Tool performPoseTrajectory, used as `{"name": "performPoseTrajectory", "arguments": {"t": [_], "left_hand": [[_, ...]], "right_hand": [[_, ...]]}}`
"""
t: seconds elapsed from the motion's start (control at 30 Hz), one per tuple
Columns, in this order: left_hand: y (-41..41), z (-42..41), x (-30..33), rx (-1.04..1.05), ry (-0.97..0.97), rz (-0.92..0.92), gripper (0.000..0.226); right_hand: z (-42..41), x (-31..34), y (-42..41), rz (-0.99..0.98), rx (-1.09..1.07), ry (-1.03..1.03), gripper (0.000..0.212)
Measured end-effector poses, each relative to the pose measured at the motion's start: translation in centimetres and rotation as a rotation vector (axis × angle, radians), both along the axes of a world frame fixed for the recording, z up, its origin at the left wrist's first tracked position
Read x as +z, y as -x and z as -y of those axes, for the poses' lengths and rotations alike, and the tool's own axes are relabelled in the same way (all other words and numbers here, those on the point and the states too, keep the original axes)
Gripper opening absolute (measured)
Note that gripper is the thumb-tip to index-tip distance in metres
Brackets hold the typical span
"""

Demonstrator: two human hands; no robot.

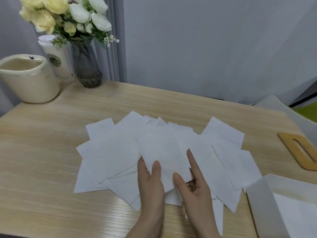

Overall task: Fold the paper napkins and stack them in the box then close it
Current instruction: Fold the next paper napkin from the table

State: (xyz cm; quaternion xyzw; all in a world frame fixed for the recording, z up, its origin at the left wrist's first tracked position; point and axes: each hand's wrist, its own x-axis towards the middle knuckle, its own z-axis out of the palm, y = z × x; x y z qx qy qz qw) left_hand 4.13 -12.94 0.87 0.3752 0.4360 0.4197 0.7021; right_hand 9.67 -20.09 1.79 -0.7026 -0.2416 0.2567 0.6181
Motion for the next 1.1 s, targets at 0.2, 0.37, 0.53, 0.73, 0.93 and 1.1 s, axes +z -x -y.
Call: {"name": "performPoseTrajectory", "arguments": {"t": [0.2, 0.37, 0.53, 0.73, 0.93, 1.1], "left_hand": [[-1.5, 1.3, 0.9, 0.112, 0.074, 0.058, 0.028], [-2.5, 2.7, 1.3, 0.125, 0.125, 0.100, 0.023], [-2.7, 3.7, 1.5, 0.093, 0.069, 0.122, 0.020], [-2.7, 3.7, 2.1, 0.014, -0.018, 0.164, 0.047], [-3.5, 4.9, 2.2, -0.324, -0.214, 0.029, 0.047], [-5.5, 8.0, 2.4, -0.557, -0.248, -0.048, 0.041]], "right_hand": [[1.0, 0.0, 0.7, -0.028, -0.042, -0.010, 0.057], [1.7, -0.1, 1.2, -0.078, -0.028, -0.070, 0.046], [2.7, 0.5, -0.5, -0.132, -0.087, -0.104, 0.043], [6.0, 2.8, -4.0, 0.042, -0.124, -0.018, 0.043], [11.1, 4.3, -7.6, 0.152, -0.197, 0.050, 0.034], [15.4, 4.9, -9.7, 0.182, -0.307, 0.060, 0.028]]}}
